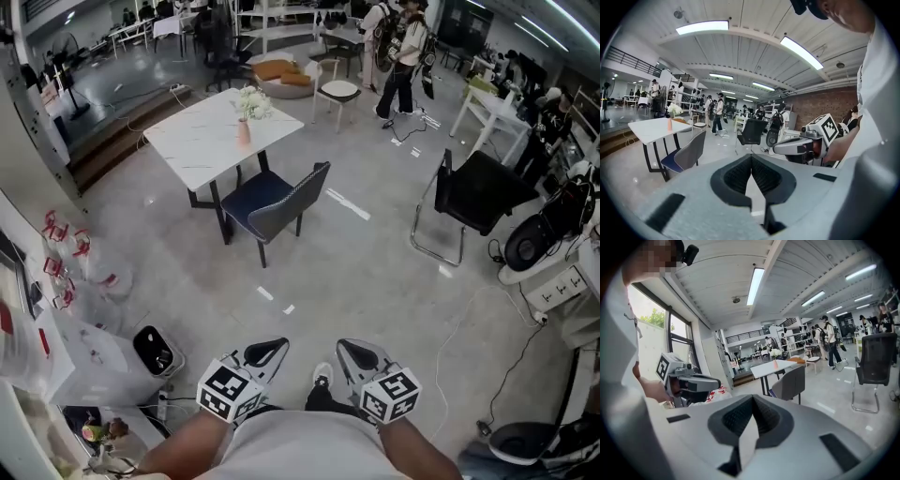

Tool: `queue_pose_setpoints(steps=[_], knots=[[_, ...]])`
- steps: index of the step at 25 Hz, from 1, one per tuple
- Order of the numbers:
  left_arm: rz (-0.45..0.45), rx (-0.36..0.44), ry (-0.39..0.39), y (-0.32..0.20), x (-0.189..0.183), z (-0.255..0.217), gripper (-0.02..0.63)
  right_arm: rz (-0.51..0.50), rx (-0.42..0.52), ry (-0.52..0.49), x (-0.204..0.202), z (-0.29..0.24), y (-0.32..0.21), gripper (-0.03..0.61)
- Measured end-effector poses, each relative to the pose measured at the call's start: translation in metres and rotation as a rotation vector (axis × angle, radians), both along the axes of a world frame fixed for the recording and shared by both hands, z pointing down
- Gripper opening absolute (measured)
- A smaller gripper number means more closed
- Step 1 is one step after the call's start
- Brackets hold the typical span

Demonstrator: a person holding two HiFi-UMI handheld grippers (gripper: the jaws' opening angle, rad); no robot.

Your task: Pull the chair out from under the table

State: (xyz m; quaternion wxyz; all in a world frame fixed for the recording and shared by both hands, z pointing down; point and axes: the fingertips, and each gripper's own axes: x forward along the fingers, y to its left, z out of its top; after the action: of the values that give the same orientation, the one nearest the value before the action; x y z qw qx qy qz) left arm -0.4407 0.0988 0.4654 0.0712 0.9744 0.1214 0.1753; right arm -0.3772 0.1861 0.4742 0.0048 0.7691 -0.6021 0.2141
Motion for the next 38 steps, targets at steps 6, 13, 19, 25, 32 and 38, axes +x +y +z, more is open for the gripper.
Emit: queue_pose_setpoints(steps=[6, 13, 19, 25, 32, 38], knots=[[-0.049, 0.035, 0.043, -0.021, 0.073, -0.025, 0.009, -0.039, 0.044, 0.04, 0.077, -0.022, -0.026, 0.006], [-0.087, 0.025, 0.002, -0.017, 0.125, -0.01, 0.009, -0.08, 0.039, 0.023, 0.133, -0.012, -0.025, 0.006], [-0.093, -0.002, -0.009, -0.01, 0.173, -0.008, 0.009, -0.104, 0.044, 0.017, 0.177, -0.01, -0.022, 0.006], [-0.079, 0.016, -0.019, -0.001, 0.21, -0.004, 0.009, -0.1, 0.022, -0.025, 0.208, 0.01, -0.012, 0.006], [-0.075, -0.011, -0.048, 0.002, 0.229, 0.012, 0.009, -0.094, -0.034, -0.061, 0.226, 0.031, -0.003, 0.006], [-0.06, -0.01, -0.046, -0.011, 0.254, 0.016, 0.008, -0.074, -0.037, -0.061, 0.251, 0.034, -0.012, 0.006]])
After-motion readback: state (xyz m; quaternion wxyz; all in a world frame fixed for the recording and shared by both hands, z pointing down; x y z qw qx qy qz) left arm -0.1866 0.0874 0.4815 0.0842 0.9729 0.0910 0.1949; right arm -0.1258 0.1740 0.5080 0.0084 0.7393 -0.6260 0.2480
